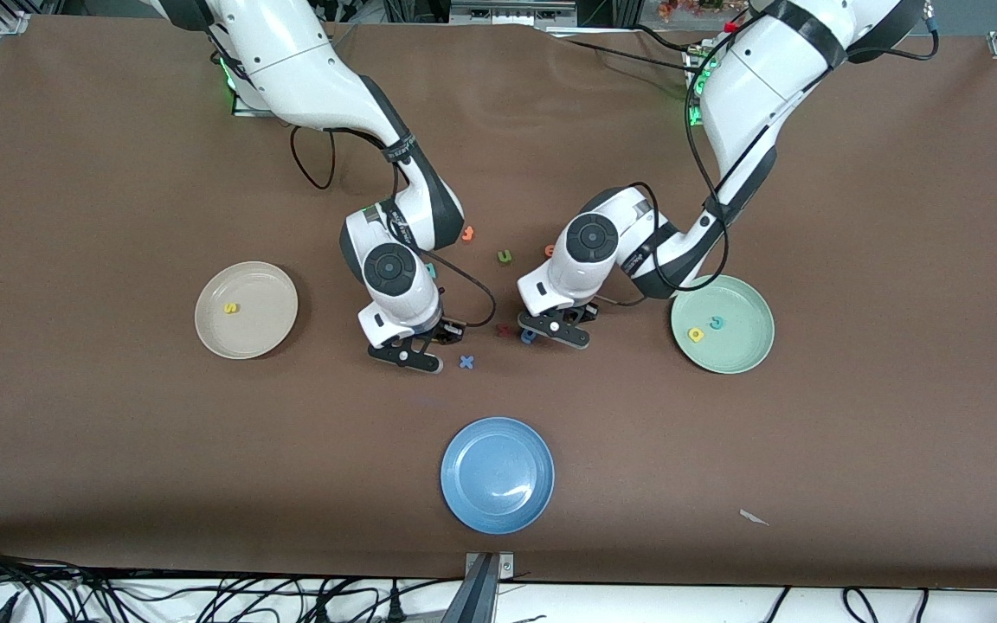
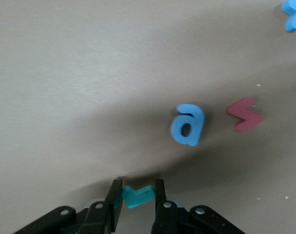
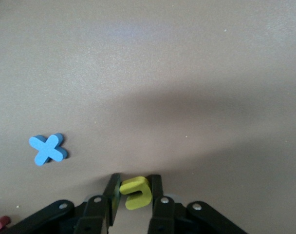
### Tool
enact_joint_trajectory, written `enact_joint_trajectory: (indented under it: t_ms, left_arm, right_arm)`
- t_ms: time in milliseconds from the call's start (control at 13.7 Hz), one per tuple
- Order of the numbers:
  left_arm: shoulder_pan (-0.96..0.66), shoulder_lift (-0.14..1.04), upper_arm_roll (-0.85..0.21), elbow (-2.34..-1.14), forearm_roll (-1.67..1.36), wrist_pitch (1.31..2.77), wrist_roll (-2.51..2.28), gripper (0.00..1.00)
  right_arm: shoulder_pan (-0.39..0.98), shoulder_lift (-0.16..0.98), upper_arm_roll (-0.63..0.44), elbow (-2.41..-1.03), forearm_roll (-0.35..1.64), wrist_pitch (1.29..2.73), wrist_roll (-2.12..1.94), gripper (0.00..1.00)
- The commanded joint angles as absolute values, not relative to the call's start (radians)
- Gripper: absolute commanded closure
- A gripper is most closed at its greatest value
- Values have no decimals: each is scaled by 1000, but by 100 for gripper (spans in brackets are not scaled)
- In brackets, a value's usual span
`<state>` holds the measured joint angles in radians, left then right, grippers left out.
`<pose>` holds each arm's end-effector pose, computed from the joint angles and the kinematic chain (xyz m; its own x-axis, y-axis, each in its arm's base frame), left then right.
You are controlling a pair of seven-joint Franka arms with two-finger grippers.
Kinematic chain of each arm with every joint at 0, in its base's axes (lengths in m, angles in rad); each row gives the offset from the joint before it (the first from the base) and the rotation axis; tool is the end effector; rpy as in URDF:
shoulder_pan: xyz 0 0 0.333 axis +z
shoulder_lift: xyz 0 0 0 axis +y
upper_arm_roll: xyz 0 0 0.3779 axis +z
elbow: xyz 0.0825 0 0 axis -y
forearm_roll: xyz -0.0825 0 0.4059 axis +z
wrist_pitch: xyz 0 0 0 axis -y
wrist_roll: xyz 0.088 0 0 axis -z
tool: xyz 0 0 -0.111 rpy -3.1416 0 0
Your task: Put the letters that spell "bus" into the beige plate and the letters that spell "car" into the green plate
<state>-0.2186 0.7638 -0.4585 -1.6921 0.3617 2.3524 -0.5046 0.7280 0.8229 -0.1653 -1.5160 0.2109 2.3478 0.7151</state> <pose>0.5978 -0.4144 0.2115 0.9482 -0.3164 -0.0285 -0.3147 -0.9478 0.0519 0.6380 0.4358 0.2027 0.9700 -0.2429 -0.0046 -0.2429 -0.9693 -0.0391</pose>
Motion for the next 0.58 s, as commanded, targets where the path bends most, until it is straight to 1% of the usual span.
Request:
enact_joint_trajectory:
  t_ms: [0,146,219,292,511]
  left_arm:
    - [-199,684,-460,-1697,396,2208,-485,89]
    - [-189,640,-459,-1701,396,2091,-428,89]
    - [-149,621,-460,-1706,396,2044,-381,89]
    - [-99,598,-462,-1715,391,2031,-304,89]
    - [67,583,-471,-1752,383,2033,-28,85]
  right_arm:
    - [730,845,-156,-1491,235,2349,713,74]
    - [715,838,-156,-1483,236,2324,690,76]
    - [712,838,-156,-1461,238,2286,681,76]
    - [709,838,-158,-1436,238,2252,681,77]
    - [701,836,-160,-1428,238,2238,669,78]
